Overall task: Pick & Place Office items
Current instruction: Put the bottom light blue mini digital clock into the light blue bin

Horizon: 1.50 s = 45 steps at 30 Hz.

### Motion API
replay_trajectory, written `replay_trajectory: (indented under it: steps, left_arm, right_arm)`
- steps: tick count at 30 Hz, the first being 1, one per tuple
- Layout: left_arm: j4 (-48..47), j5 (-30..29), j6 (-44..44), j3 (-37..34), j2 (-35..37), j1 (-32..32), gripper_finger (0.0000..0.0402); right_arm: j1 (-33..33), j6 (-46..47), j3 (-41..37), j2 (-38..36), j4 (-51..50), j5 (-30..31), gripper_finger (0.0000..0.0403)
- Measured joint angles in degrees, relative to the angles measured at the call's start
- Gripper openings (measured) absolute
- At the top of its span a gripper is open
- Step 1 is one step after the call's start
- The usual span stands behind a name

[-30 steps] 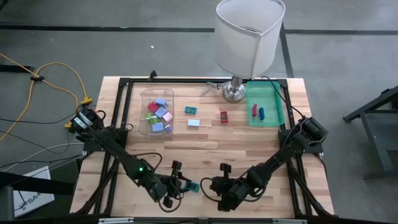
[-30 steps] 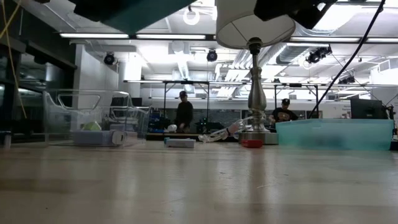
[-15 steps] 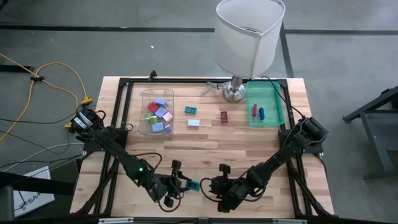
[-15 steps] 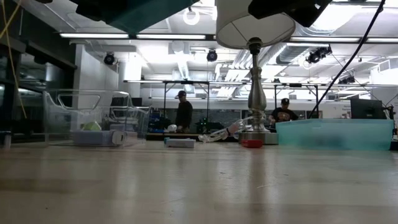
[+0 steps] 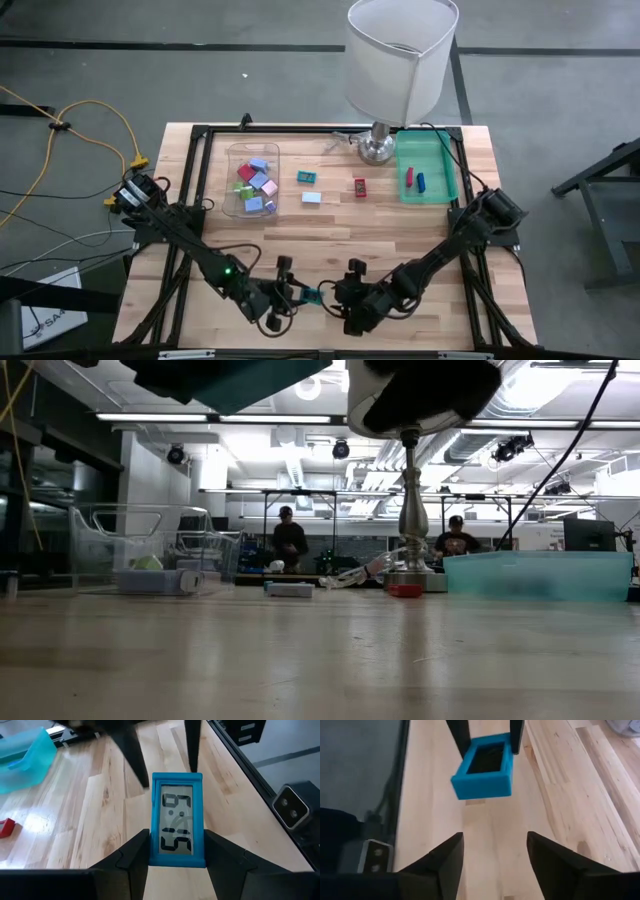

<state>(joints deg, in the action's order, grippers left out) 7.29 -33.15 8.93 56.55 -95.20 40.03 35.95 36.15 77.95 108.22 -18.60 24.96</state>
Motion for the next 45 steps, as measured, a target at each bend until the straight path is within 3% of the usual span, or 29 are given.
replay_trajectory:
  steps: [9,32,39,45]
  left_arm:
    - [1.5,-3.2,-0.8,0.0,0.0,-0.4,0.0161]
    - [0.1,-2.3,-1.0,0.0,0.0,-0.2,0.0161]
    - [5.7,-3.3,-5.2,0.0,0.0,1.2,0.0161]
    - [9.9,-8.6,-9.6,0.0,0.0,2.5,0.0161]
  right_arm:
    - [-1.9,-0.3,0.0,1.0,-0.6,-1.3,0.0204]
    - [-1.9,-3.4,0.0,0.6,0.2,-6.0,0.0196]
    - [-2.0,-3.6,0.0,0.6,3.4,-5.6,0.0196]
    - [-2.0,-5.0,0.0,0.5,3.8,-5.6,0.0196]
